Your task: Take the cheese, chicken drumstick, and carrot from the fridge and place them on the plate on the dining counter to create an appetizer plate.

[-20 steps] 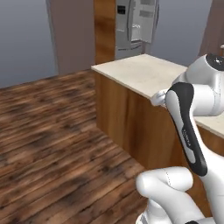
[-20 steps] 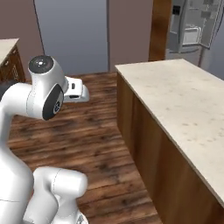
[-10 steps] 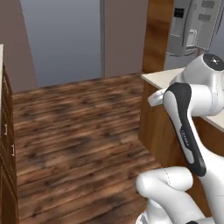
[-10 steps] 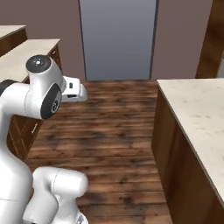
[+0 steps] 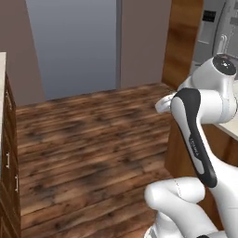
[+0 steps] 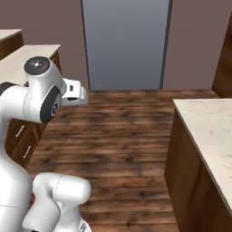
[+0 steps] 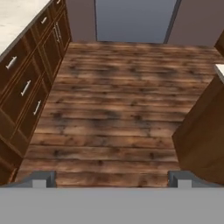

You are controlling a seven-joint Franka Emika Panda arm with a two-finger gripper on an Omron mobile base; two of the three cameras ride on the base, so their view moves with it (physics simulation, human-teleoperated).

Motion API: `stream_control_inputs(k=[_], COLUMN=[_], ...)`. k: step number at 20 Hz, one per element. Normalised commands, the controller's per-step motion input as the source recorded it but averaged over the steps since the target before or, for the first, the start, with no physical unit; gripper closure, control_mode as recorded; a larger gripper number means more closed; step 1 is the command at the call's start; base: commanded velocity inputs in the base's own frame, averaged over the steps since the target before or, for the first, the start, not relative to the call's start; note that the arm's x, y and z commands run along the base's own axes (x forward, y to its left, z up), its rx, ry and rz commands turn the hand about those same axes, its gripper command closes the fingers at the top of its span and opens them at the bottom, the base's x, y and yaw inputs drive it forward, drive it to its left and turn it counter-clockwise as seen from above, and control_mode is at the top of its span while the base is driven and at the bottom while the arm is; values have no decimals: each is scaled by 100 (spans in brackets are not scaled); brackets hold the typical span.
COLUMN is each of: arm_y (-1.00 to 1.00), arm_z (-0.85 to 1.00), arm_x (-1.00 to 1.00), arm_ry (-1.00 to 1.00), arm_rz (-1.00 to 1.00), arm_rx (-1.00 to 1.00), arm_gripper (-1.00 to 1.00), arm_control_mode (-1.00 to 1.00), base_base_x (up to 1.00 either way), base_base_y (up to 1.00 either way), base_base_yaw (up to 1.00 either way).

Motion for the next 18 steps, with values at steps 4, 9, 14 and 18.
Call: stream_control_inputs(k=[4, 9, 14, 18], arm_y=[0, 0, 0, 0], arm_z=[0, 0, 0, 0], arm_x=[0, 0, 0, 0], arm_ry=[0, 0, 0, 0], arm_rz=[0, 0, 0, 0], arm_rx=[0, 0, 0, 0], arm_gripper=[-100, -100, -100, -100], arm_control_mode=[100, 100, 100, 100], base_base_x=[100, 100, 100, 92], base_base_y=[0, 0, 0, -4], base_base_yaw=[-6, -14, -24, -30])
